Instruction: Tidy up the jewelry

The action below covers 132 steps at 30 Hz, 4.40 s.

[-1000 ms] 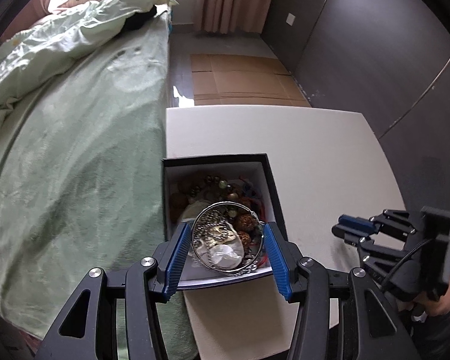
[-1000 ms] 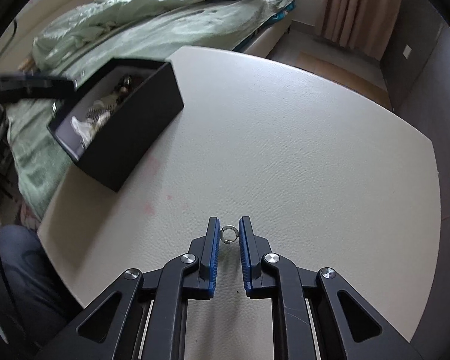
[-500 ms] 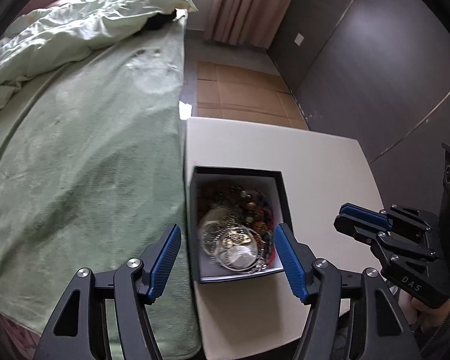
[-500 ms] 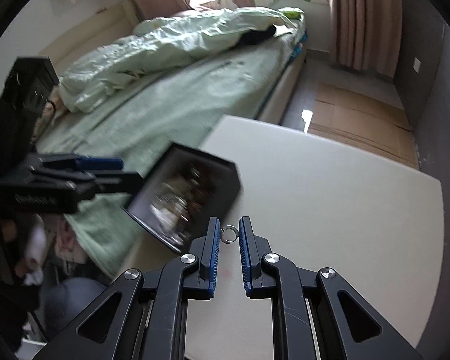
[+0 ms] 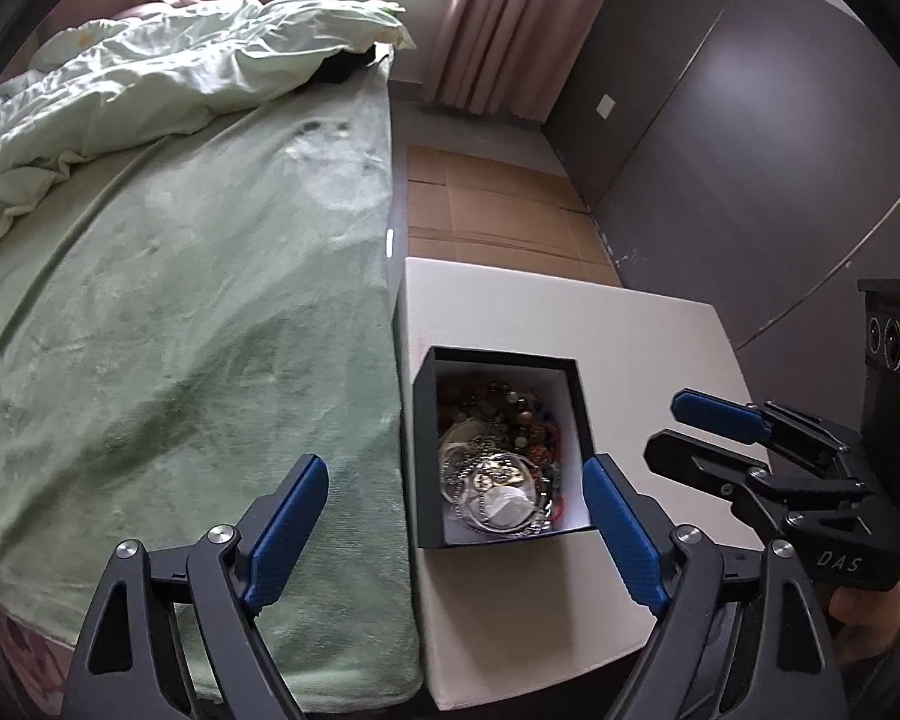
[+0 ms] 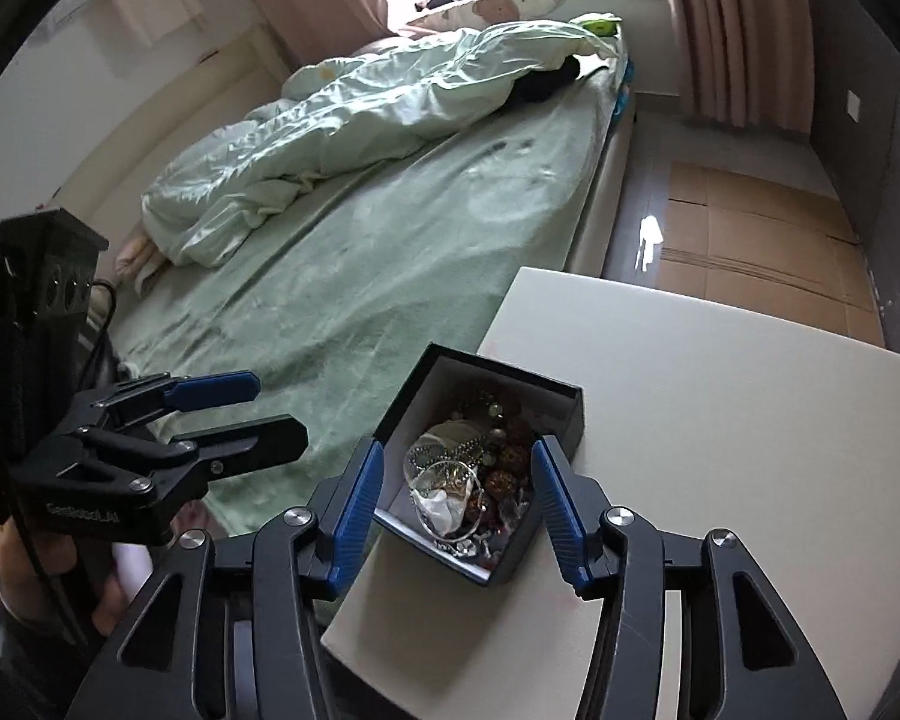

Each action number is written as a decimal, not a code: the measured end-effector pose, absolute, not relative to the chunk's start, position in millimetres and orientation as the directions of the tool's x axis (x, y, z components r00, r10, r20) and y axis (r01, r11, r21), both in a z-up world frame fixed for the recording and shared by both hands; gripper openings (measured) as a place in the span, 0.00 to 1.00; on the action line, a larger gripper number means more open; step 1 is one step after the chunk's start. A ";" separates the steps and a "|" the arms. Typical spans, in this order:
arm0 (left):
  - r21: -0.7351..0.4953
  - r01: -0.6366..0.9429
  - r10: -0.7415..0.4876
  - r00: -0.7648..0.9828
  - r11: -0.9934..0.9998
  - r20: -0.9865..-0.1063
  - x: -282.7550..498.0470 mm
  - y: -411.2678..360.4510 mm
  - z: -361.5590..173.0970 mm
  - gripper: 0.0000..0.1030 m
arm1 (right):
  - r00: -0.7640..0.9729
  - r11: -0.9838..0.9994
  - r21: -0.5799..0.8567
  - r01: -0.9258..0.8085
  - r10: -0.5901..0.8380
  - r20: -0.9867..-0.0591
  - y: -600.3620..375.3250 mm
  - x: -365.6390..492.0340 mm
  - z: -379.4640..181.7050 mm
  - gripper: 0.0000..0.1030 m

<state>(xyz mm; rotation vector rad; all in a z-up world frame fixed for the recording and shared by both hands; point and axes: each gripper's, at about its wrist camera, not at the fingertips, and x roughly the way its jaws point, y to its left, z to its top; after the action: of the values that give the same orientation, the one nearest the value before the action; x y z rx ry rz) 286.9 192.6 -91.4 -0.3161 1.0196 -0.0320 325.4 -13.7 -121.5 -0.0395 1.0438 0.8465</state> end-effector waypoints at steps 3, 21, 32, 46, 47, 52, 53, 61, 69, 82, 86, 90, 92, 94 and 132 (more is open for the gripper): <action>-0.279 -0.104 -0.177 0.553 0.955 -0.814 279.9 185.4 -83.3 0.91 | 0.258 0.718 0.341 -0.607 0.584 -0.770 -30.2 320.1 -114.7 0.56; -0.256 -0.003 -0.179 0.707 0.967 -0.684 191.5 116.2 -33.2 1.00 | 0.539 0.861 0.323 -0.392 0.500 -0.678 -167.4 227.4 -62.7 0.96; -0.233 0.015 -0.154 0.792 0.972 -0.591 129.3 88.8 -3.8 1.00 | 0.636 0.901 0.262 -0.345 0.430 -0.641 -202.1 161.4 -30.8 0.96; -0.223 0.003 -0.126 0.833 0.975 -0.539 67.8 63.1 3.9 1.00 | 0.680 0.910 0.258 -0.326 0.415 -0.605 -228.6 94.2 -15.1 1.00; -0.217 0.000 -0.120 0.835 0.976 -0.537 63.7 59.7 3.7 1.00 | 0.683 0.910 0.254 -0.327 0.413 -0.602 -229.8 90.4 -14.7 1.00; -0.201 0.007 -0.114 0.842 0.980 -0.528 46.8 45.3 3.4 1.00 | 0.695 0.916 0.235 -0.325 0.400 -0.597 -238.8 71.4 -16.2 1.00; -0.192 0.009 -0.110 0.843 0.981 -0.527 43.5 41.9 3.6 1.00 | 0.697 0.918 0.231 -0.323 0.396 -0.597 -239.9 68.5 -17.1 1.00; -0.157 0.032 -0.111 0.845 0.987 -0.523 28.7 20.4 6.3 1.00 | 0.728 0.920 0.237 -0.312 0.392 -0.563 -257.1 46.4 -18.1 1.00; -0.137 0.047 -0.112 0.847 0.989 -0.519 25.6 12.5 8.7 1.00 | 0.734 0.919 0.240 -0.312 0.393 -0.554 -266.5 40.1 -15.0 1.00; -0.151 0.038 -0.112 0.848 0.988 -0.518 22.4 14.1 8.4 1.00 | 0.728 0.916 0.253 -0.312 0.402 -0.556 -272.4 38.9 -13.8 1.00; -0.158 0.038 -0.116 0.847 0.987 -0.519 22.7 15.9 7.3 1.00 | 0.725 0.912 0.260 -0.316 0.410 -0.554 -271.3 37.1 -12.4 1.00; -0.169 0.032 -0.116 0.849 0.985 -0.516 21.8 17.8 8.4 1.00 | 0.730 0.913 0.253 -0.321 0.409 -0.547 -269.5 33.1 -8.2 1.00; -0.177 0.032 -0.120 0.850 0.984 -0.512 21.1 18.9 9.1 1.00 | 0.733 0.915 0.245 -0.322 0.405 -0.547 -268.5 31.8 -7.8 1.00; -0.178 0.030 -0.118 0.853 0.984 -0.508 20.1 19.5 10.1 1.00 | 0.735 0.916 0.241 -0.322 0.402 -0.546 -268.0 30.6 -7.6 1.00; -0.146 0.006 -0.079 0.863 0.989 -0.499 6.7 10.7 9.5 1.00 | 0.741 0.918 0.246 -0.311 0.396 -0.543 -270.6 20.6 -5.8 1.00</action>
<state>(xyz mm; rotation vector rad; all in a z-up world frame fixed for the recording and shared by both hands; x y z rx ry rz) 6.7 10.7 9.5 -0.1415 0.5280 -0.0446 20.6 -270.6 -5.8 0.1432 0.6264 0.3892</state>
